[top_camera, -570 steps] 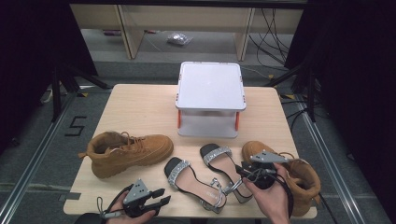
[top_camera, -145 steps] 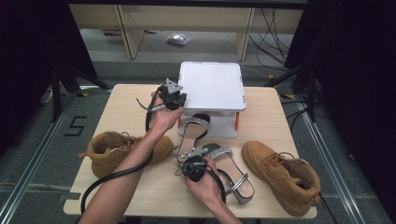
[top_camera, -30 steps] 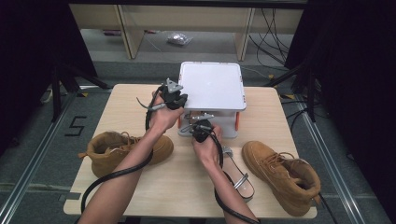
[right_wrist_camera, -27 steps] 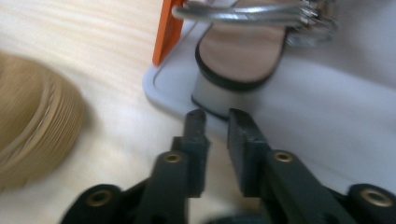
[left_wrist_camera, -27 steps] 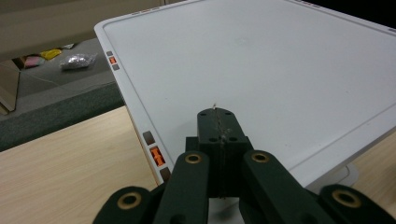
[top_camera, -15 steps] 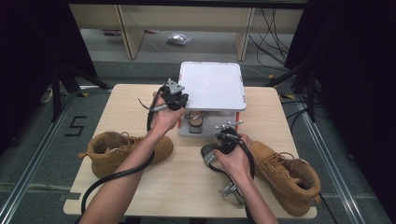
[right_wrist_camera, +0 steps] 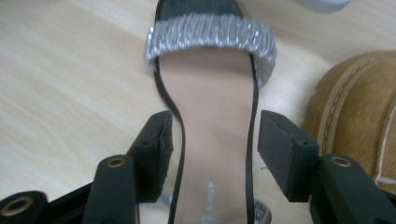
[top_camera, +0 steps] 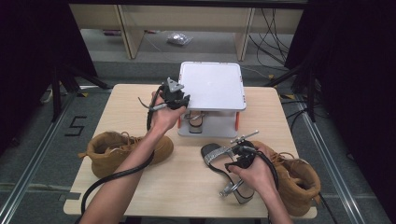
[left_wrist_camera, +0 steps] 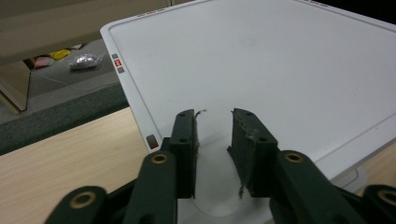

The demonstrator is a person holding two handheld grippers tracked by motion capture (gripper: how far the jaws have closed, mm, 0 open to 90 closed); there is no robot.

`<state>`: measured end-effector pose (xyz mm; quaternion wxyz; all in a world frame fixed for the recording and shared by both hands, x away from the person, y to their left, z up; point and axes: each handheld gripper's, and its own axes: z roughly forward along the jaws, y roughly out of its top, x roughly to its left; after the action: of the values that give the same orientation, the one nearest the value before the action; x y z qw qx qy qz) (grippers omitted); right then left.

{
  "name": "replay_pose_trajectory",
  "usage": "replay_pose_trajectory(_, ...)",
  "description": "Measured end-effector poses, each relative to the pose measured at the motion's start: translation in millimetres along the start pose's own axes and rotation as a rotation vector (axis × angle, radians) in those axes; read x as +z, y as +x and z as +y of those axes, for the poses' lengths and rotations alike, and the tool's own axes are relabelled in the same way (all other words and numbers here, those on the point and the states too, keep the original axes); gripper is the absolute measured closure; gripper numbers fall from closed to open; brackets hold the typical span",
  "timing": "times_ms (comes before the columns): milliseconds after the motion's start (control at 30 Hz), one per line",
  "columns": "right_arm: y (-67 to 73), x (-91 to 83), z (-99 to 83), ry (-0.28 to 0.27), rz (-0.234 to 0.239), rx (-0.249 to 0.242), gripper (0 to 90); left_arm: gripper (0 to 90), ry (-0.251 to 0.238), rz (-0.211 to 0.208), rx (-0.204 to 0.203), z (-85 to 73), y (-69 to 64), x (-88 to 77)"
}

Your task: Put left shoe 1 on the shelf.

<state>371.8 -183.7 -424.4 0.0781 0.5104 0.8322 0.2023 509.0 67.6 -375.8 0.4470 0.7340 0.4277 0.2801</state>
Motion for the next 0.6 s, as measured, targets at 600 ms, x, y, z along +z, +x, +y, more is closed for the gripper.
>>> replay_pose_trajectory(600, -9.4, 4.4, -9.5, 0.058, 0.001, 0.0, 39.1, 51.8, -0.007, -0.024, -0.027, 3.0, -5.1, 2.9)
